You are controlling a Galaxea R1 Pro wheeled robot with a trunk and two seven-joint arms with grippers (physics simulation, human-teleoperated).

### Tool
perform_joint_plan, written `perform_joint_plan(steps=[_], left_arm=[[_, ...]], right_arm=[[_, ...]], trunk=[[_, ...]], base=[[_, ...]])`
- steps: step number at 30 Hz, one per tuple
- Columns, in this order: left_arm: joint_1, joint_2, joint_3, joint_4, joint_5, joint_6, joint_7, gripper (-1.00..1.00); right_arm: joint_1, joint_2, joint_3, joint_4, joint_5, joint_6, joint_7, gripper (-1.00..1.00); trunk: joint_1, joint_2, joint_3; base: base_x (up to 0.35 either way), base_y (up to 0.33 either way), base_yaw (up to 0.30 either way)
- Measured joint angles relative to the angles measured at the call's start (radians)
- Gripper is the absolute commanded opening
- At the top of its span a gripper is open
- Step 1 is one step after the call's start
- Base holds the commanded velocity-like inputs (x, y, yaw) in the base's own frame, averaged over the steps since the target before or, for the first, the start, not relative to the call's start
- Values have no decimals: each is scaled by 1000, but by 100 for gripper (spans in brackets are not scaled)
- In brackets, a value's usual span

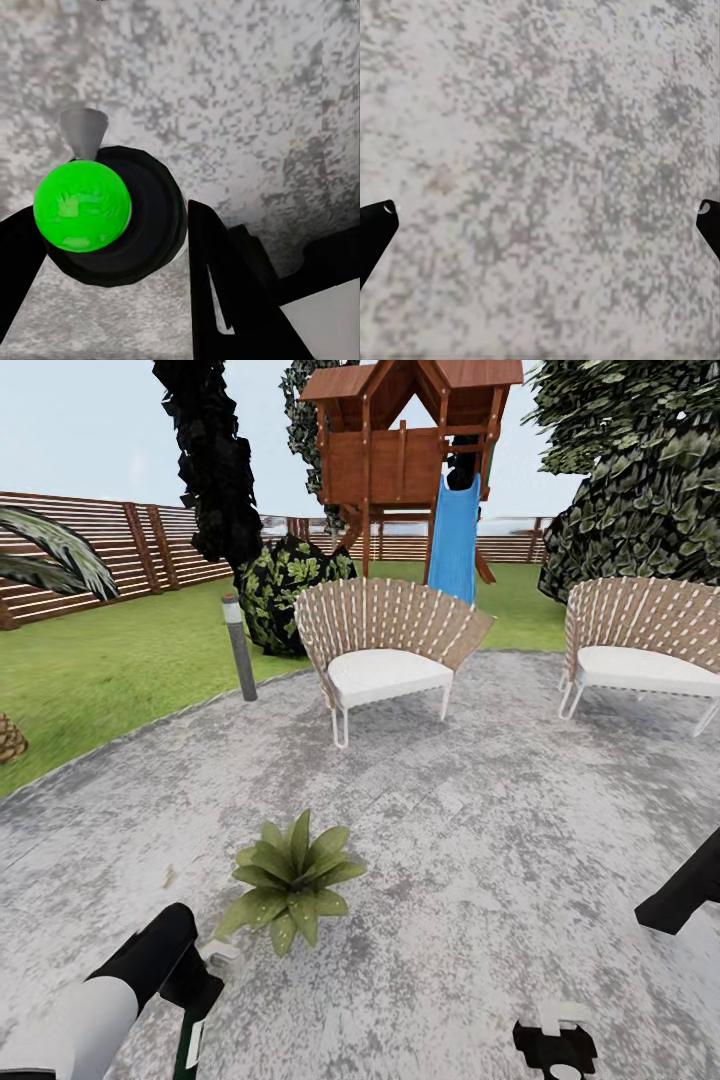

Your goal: Pick up the pesticide atomizer in the garden and spray insectifuge to fully cover both potted plants in the garden.

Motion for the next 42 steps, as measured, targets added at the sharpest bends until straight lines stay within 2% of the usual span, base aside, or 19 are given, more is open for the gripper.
perform_joint_plan(steps=[6, 14, 16, 18, 20, 21, 29, 35, 38, 42], left_arm=[[4, -27, 12, -4, 9, -3, 8, -100], [4, -37, 13, -3, 11, -4, 6, -100], [3, -62, 12, -4, 14, -1, 5, -100], [3, -108, 8, -3, 18, 1, 5, -100], [1, -131, 5, -4, 12, -1, 4, -100], [0, -133, 5, -4, 7, -2, 4, -100], [-2, -125, 6, -4, 2, -2, 7, -100], [-4, -91, 7, -4, 1, -2, 0, -100], [-9, -71, 7, -3, 3, -2, -6, -100], [-10, -59, 6, -3, 4, -4, -18, -100]], right_arm=[[0, -6, 0, 1, -1, 0, 0, 100], [0, -6, 0, 0, -1, 0, 0, 100], [0, -6, 0, 0, -1, 0, 0, 100], [0, -6, 0, 0, -1, 0, 0, 100], [0, -6, 0, 0, -1, 0, 0, 100], [0, -6, 0, 1, -1, 0, 0, 100], [0, -8, 2, 46, 3, -1, 5, 100], [0, -9, 1, 47, 1, -2, 2, 100], [0, -10, 1, 47, 0, -2, 1, 100], [0, -17, 0, 46, 0, -2, -1, 100]], trunk=[[0, 0, 0], [0, 0, 0], [0, 0, 0], [0, 0, 0], [0, 0, 0], [0, 0, 0], [0, 0, 0], [0, 0, 0], [0, 0, 0], [0, 0, 0]], base=[[137, 205, -43], [42, 70, -257], [1, 1, -225], [0, 0, -80], [0, 0, -26], [-5, 22, -7], [-86, 248, -1], [-8, 332, -21], [36, 338, -233], [168, 298, -267]])
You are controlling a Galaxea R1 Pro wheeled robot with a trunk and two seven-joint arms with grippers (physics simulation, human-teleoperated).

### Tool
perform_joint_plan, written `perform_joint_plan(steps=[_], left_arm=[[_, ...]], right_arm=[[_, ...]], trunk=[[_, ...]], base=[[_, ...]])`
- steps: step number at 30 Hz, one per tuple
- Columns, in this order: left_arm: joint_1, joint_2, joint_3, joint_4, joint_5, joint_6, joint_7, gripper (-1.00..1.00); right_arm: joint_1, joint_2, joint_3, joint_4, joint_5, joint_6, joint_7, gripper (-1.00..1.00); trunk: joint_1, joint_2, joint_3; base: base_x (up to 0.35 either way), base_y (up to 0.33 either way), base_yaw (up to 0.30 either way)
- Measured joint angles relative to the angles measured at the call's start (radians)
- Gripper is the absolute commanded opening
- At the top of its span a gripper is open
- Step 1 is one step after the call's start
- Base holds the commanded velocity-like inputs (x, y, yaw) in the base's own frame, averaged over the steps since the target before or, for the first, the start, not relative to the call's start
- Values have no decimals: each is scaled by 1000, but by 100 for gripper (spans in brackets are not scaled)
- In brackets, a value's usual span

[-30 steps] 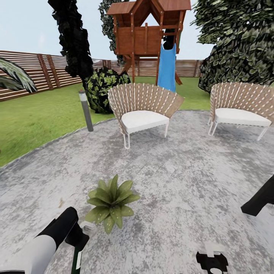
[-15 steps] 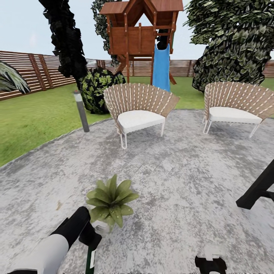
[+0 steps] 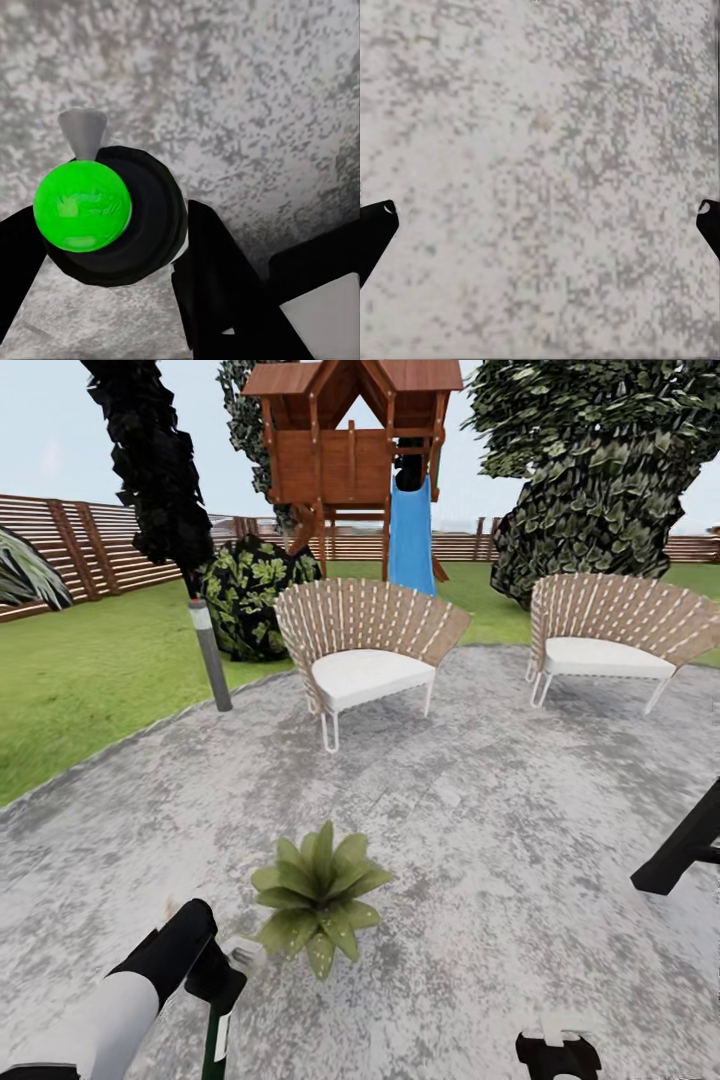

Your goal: Pick up the pesticide atomizer in the garden and spray insectifuge to fully cover both potted plants in the garden.

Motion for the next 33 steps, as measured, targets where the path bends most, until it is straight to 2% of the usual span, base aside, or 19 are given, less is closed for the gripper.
perform_joint_plan(steps=[4, 6, 10, 15, 25, 33], left_arm=[[1, 3, -6, 1, -10, -1, -4, -100], [0, 28, -6, 0, -16, -4, -4, -100], [1, 45, -7, -1, -9, -1, -5, -100], [3, 41, -8, 0, -7, 1, -3, -100], [7, 31, -7, 0, -8, 1, -2, -100], [6, 30, -7, -1, -8, 2, -2, -100]], right_arm=[[0, -24, -1, -1, -1, 0, 1, 100], [0, -28, 0, -1, -1, 0, 1, 100], [0, -28, 1, 1, -1, 0, 1, 100], [0, -27, 1, 2, -2, 0, 1, 100], [0, -27, 1, 2, -2, 0, 1, 100], [0, -27, -1, 1, -3, 0, 1, 100]], trunk=[[0, 0, 0], [0, 0, 0], [1, 0, 0], [0, 0, 0], [0, 0, 0], [1, 0, 6]], base=[[101, 101, -271], [9, 9, -272], [-153, 119, -268], [-129, 265, -67], [29, 320, -3], [-191, 259, -213]])
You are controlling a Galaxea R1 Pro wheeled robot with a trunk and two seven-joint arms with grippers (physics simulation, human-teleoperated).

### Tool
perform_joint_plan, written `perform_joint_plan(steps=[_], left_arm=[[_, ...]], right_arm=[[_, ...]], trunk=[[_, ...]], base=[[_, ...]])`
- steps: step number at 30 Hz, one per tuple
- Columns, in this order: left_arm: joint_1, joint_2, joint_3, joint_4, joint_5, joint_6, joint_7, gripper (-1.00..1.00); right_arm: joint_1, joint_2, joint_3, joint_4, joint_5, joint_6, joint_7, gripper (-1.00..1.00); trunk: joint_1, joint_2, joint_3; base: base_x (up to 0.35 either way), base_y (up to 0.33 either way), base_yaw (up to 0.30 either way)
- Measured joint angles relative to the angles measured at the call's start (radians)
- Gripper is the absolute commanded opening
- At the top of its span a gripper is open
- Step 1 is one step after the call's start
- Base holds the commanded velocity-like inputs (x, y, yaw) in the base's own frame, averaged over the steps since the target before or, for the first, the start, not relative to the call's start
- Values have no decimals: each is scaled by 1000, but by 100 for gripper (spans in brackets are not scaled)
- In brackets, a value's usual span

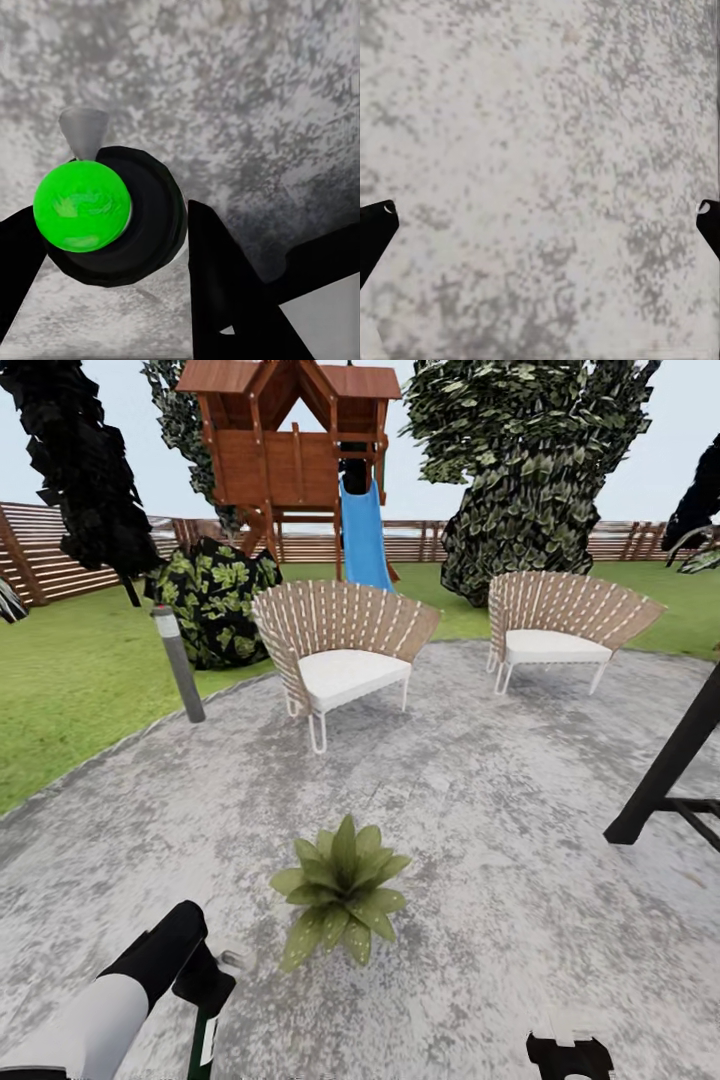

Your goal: Pick up the pesticide atomizer in the garden and spray insectifuge to fully cover both potted plants in the garden.

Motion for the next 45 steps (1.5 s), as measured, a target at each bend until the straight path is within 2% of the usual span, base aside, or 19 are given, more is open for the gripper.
perform_joint_plan(steps=[4, 6, 8, 12, 14, 20, 28, 32, 36, 45], left_arm=[[-5, -3, -2, 0, 3, 0, -2, -100], [-9, -5, -14, 0, 5, 1, -28, -100], [-30, -1, -62, 0, 5, 1, -94, -100], [-102, 12, -265, 2, -3, 1, -301, -100], [-118, 15, -294, 2, -7, 1, -337, -100], [-161, 34, -301, 2, -18, 9, -349, -100], [-214, 16, -301, 1, -37, 13, -358, -100], [-248, 10, -302, 2, -40, 14, -419, -100], [-252, 8, -306, 2, -54, 12, -436, -100], [-240, 17, -309, 4, -56, 12, -437, -100]], right_arm=[[0, 0, 0, 0, 0, 0, 0, 100], [0, 0, 0, 0, 0, 0, 0, 100], [0, 0, 0, 0, 0, 0, 0, 100], [0, 0, -1, 0, 0, 0, 0, 100], [0, 0, 0, 0, 0, 0, 0, 100], [0, -1, 2, 1, 2, 0, 0, 100], [0, 0, 0, 0, 2, 0, 0, 100], [0, 0, 0, 0, 2, 0, 0, 100], [0, 0, 0, 0, 1, 0, 0, 100], [0, 0, 0, 0, 1, 0, -1, 100]], trunk=[[0, 0, 3], [0, 0, 5], [0, 0, 7], [0, 0, 9], [0, 0, 10], [0, 0, 10], [0, 0, 10], [0, 0, 10], [0, 0, 10], [0, 0, 10]], base=[[-31, 181, -266], [-5, 30, -268], [-2, 10, -269], [0, 2, -232], [0, 5, -50], [0, 233, -7], [0, 81, 0], [0, 1, -115], [0, 0, -269], [-16, -80, -232]])
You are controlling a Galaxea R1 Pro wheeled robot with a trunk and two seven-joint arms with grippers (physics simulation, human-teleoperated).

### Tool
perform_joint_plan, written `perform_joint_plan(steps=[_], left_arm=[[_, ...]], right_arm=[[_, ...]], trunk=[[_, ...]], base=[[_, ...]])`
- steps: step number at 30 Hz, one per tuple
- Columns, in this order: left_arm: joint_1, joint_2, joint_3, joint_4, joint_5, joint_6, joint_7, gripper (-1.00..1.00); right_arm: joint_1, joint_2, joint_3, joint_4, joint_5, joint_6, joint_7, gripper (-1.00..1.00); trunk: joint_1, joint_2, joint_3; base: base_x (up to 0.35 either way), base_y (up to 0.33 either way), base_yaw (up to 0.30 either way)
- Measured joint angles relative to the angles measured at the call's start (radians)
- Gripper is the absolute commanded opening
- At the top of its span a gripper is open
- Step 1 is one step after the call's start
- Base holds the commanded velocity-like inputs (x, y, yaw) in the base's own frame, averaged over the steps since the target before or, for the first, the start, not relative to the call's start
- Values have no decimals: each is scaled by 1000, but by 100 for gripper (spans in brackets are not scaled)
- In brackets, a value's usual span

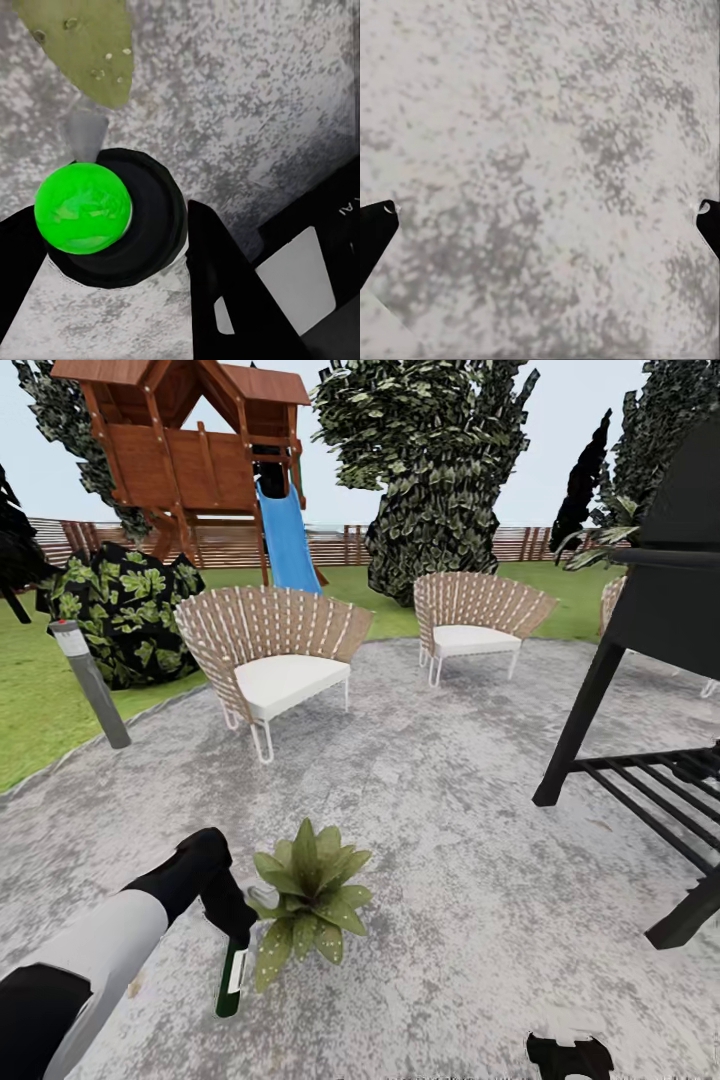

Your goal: Pick up the pesticide atomizer in the garden and spray insectifuge to fully cover both potted plants in the garden.

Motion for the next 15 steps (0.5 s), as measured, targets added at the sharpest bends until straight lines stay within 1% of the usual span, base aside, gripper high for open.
perform_joint_plan(steps=[2, 6, 9, 11, 15], left_arm=[[3, 1, 0, 0, 0, 0, 0, -100], [8, 8, 1, 1, 0, 0, 6, -100], [9, 44, -1, 11, -3, -3, 9, -100], [12, 58, 0, 14, -1, -3, 9, -100], [38, 63, 0, 8, 0, -3, 9, -100]], right_arm=[[0, 0, 0, 0, 1, 0, 0, 100], [0, 0, 0, 0, 1, 0, 0, 100], [0, 0, 0, 0, 1, 0, 0, 100], [0, 0, 0, 0, 1, 0, 0, 100], [0, 0, 0, 0, 1, 0, 0, 100]], trunk=[[0, 0, 0], [0, 0, 0], [0, 0, 0], [0, 0, 0], [0, 0, 0]], base=[[-68, -177, -21], [-12, -32, -4], [-1, -3, 0], [0, 0, 0], [0, 0, 0]])
